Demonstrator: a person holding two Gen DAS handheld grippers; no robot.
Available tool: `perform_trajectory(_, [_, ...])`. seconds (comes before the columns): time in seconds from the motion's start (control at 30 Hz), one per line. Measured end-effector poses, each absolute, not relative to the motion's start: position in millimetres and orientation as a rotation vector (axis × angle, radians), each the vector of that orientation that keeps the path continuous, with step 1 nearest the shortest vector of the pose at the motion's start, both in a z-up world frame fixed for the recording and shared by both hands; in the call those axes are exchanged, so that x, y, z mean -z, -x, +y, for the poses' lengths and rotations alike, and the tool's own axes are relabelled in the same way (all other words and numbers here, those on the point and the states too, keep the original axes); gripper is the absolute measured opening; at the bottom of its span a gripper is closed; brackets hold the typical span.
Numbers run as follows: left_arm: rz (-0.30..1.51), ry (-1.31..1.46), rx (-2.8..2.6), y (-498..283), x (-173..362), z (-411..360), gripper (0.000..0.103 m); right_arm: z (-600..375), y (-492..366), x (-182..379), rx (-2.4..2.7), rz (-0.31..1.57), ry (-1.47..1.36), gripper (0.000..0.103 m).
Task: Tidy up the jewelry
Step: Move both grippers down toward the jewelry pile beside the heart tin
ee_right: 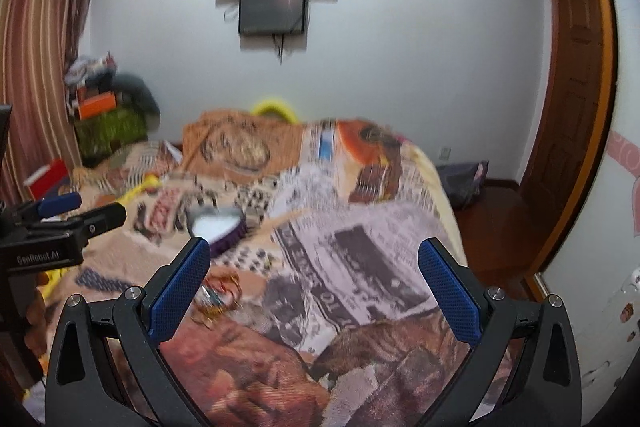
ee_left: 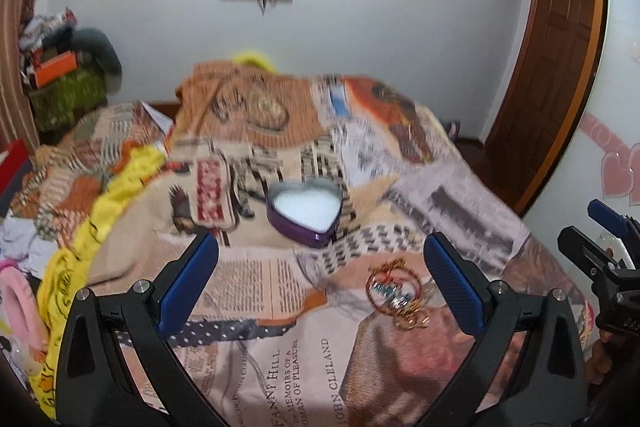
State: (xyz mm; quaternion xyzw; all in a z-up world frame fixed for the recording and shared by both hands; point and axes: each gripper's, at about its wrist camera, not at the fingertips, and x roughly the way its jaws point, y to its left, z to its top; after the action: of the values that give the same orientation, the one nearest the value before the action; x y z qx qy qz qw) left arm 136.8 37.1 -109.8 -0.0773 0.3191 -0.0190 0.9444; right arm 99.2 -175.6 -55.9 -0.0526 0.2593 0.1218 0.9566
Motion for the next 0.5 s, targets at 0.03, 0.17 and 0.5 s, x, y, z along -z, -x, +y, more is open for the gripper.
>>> perform_trajectory(0.03, [0.668, 0.153, 0.043, -142, 116, 37, 0.103, -176, -104, 61, -0.254, 0.549, 0.11, 0.103])
perform_trajectory(0.17, [0.729, 0.117, 0.053, -162, 139, 37, 0.094, -178, -121, 73, -0.28, 0.623, 0.121, 0.098])
perform_trajectory(0.5, [0.887, 0.133, 0.168, -182, 179, 37, 0.061, -169, -153, 106, -0.407, 0.79, 0.104, 0.065])
